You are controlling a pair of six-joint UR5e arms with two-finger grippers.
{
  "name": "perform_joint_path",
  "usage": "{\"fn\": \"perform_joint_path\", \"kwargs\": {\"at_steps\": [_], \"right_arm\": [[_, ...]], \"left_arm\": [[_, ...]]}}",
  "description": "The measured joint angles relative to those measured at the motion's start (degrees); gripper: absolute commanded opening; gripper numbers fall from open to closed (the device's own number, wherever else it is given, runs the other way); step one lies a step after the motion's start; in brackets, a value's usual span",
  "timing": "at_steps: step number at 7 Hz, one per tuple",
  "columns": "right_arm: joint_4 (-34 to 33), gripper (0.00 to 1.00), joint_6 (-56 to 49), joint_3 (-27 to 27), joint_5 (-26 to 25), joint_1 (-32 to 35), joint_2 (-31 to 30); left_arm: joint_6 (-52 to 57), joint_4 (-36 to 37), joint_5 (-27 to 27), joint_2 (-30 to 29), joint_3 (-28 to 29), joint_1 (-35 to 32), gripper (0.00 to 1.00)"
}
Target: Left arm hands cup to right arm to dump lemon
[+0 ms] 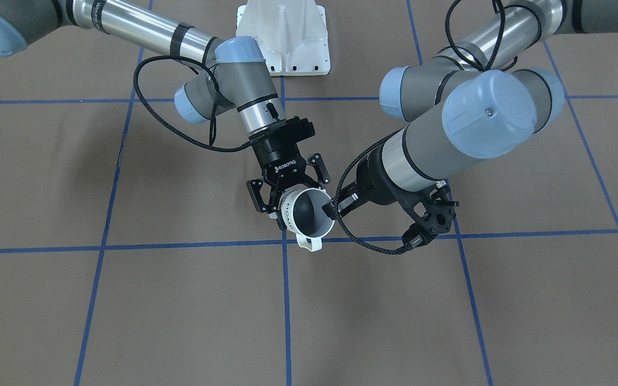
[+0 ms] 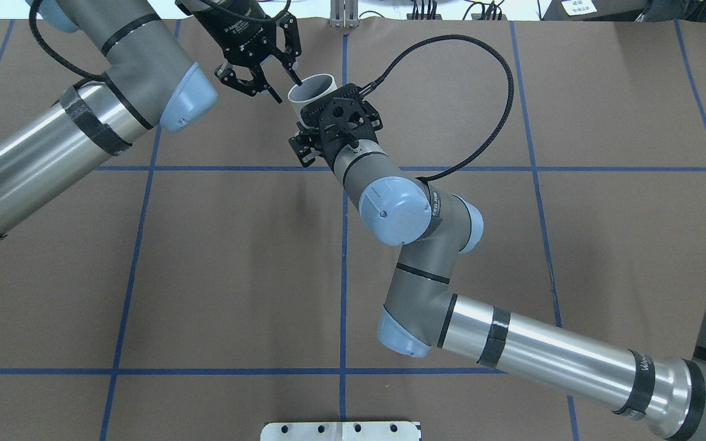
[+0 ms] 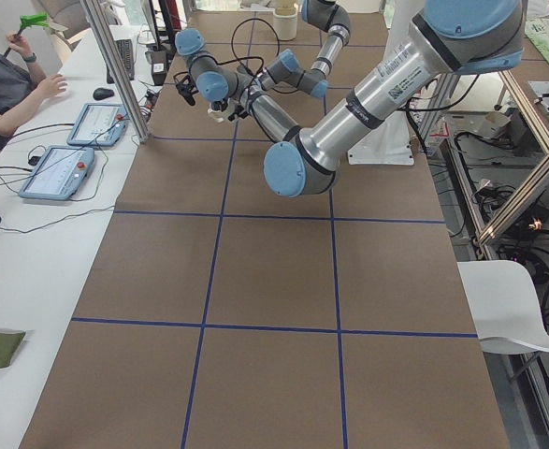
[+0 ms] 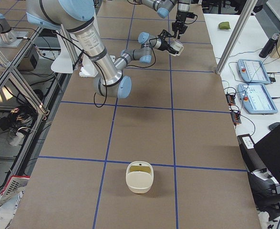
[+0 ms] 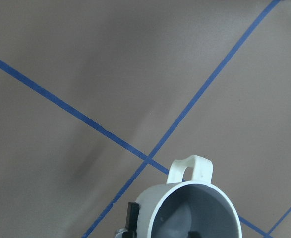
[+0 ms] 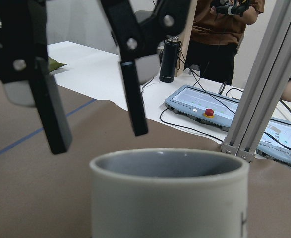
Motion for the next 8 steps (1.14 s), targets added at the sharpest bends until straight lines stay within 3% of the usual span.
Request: {"fn": "perform_joint_path", "kwargs": {"at_steps": [7, 8], "right_arm": [[0.0, 0.19, 0.0, 0.1, 0.0, 0.0, 0.1], [0.0, 0.19, 0.0, 0.1, 0.0, 0.0, 0.2]], "left_arm": [[0.0, 0.0, 1.9, -0.1, -0.1, 1.6, 0.43], [0.0, 0.0, 2.0, 0.0, -0.1, 1.6, 0.33]]}}
